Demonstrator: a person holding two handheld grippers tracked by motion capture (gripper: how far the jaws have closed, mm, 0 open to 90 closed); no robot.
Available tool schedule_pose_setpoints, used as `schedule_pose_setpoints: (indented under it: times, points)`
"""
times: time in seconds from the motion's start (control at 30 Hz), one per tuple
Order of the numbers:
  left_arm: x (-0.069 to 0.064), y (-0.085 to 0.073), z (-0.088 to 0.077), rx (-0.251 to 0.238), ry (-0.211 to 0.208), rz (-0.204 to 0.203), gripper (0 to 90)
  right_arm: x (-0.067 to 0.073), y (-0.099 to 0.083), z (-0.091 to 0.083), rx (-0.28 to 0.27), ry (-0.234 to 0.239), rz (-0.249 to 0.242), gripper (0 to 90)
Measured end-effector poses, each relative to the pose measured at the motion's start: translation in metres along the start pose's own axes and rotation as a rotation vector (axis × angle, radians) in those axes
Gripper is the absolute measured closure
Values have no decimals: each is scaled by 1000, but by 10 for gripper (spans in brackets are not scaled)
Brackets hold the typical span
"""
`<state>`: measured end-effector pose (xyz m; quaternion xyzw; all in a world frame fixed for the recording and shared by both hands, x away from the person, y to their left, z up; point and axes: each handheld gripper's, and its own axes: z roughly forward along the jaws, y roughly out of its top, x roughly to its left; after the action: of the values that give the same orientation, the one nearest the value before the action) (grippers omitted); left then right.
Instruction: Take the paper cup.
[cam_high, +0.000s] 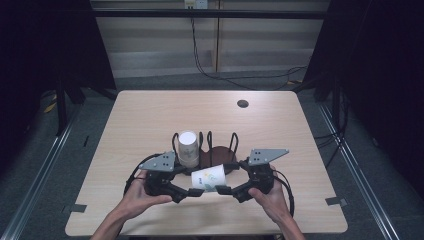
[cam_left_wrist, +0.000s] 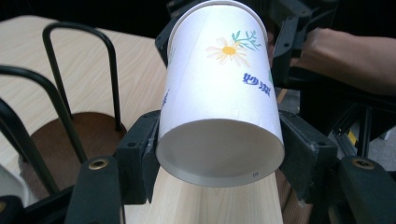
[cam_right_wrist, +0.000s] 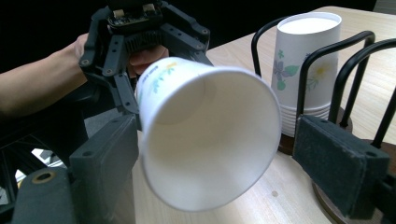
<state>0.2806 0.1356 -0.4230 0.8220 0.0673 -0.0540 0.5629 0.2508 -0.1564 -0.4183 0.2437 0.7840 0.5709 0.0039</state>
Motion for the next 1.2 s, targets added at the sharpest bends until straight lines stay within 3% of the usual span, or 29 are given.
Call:
schedule_pose_setpoints:
  times: [0.17, 0.63, 0.93, 1.2]
  points:
    - [-2, 0, 1, -3, -8, 10, 363, 0, 1, 1, -24, 28, 5, 136]
    - [-2, 2, 0, -21, -39, -17, 362, -2, 0, 5, -42, 121, 63, 158]
    - [2, -1, 1, -24, -66, -59, 364, -3, 0, 1, -51, 115, 53, 243]
    - [3, -3, 2, -20, -53, -65, 341, -3, 2, -1, -50, 107, 37, 295]
